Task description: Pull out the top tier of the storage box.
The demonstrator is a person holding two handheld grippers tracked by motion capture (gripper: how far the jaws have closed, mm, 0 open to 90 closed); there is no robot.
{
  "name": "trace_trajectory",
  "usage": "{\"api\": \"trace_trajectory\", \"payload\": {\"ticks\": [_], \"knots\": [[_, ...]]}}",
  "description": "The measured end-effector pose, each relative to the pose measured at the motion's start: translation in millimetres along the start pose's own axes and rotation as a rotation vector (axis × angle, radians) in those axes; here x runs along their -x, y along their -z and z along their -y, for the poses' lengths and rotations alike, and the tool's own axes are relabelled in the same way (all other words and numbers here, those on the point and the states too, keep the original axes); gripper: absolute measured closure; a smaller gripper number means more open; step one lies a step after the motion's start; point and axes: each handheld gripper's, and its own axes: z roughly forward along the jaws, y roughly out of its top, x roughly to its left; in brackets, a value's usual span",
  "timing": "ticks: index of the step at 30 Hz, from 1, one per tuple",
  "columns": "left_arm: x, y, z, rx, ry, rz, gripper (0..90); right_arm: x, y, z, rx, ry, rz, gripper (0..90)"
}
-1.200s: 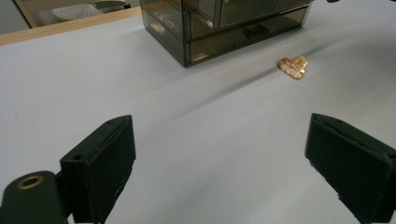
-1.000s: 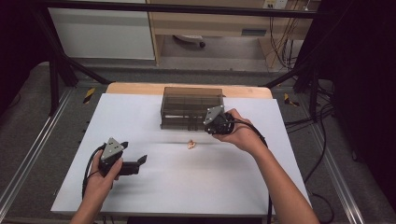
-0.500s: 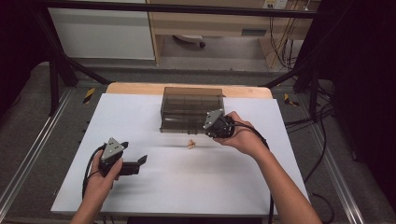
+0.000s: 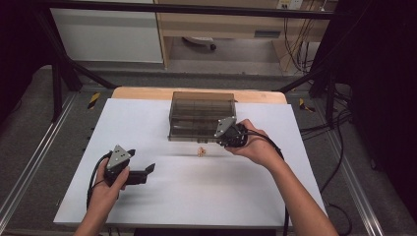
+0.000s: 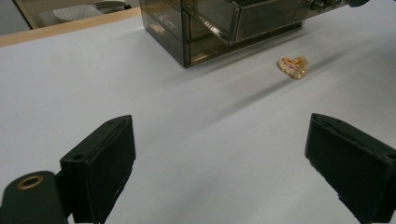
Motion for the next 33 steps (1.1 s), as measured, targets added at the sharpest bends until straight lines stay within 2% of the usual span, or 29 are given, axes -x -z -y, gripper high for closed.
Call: {"api": "trace_trajectory", "payload": {"ticks": [2,5,7,9,12,15,19,21,22,23,25,27,29,33], "knots": [[-0.1,0.0,0.1,-0.001,0.0,-0.001,8.6,0.3,0.0,0.4,0.002,-0.003,0.0,71.6],[0.0,0.8,-0.6,0.008,0.0,-0.001,8.6,0.3,0.6,0.8,0.016,-0.041,0.029,53.0],[0.1,1.0,-0.8,0.012,0.0,-0.002,8.5,-0.9,3.0,0.3,0.039,-0.066,0.032,40.7],[0.0,1.0,-0.9,0.013,-0.001,-0.003,8.5,-3.7,6.9,-0.8,0.07,-0.092,0.05,32.5],[0.2,1.0,-1.5,0.017,-0.005,-0.002,8.5,-10.2,14.1,-1.3,0.134,-0.16,0.071,21.0],[0.4,1.5,-1.9,0.021,-0.008,-0.003,8.4,-20.8,19.9,-1.3,0.209,-0.266,0.148,11.5],[-1.3,3.1,-2.0,0.027,-0.005,-0.012,8.2,-35.6,28.2,-2.3,0.31,-0.381,0.21,9.6],[-1.9,3.1,-2.2,0.032,0.001,-0.013,8.2,-38.1,29.9,-3.7,0.313,-0.391,0.218,8.7],[-2.7,2.7,-2.7,0.031,0.002,-0.011,8.2,-43.6,37.0,-9.0,0.301,-0.387,0.249,6.8],[-2.5,1.9,-2.9,0.035,0.008,-0.009,8.2,-45.9,41.7,-10.4,0.332,-0.407,0.255,7.2],[-2.9,0.7,-3.2,0.034,0.012,-0.007,8.2,-49.6,48.4,-13.4,0.375,-0.443,0.243,6.0],[-3.2,0.2,-3.7,0.034,0.015,-0.006,8.2,-54.1,52.3,-16.1,0.403,-0.469,0.257,5.7],[-2.0,0.9,-4.0,0.039,0.016,0.001,8.5,-60.4,52.9,-19.1,0.431,-0.499,0.251,5.1],[0.5,4.5,-4.2,0.041,-0.025,0.001,8.3,-72.1,39.6,-26.9,0.427,-0.517,0.227,4.9]]}}
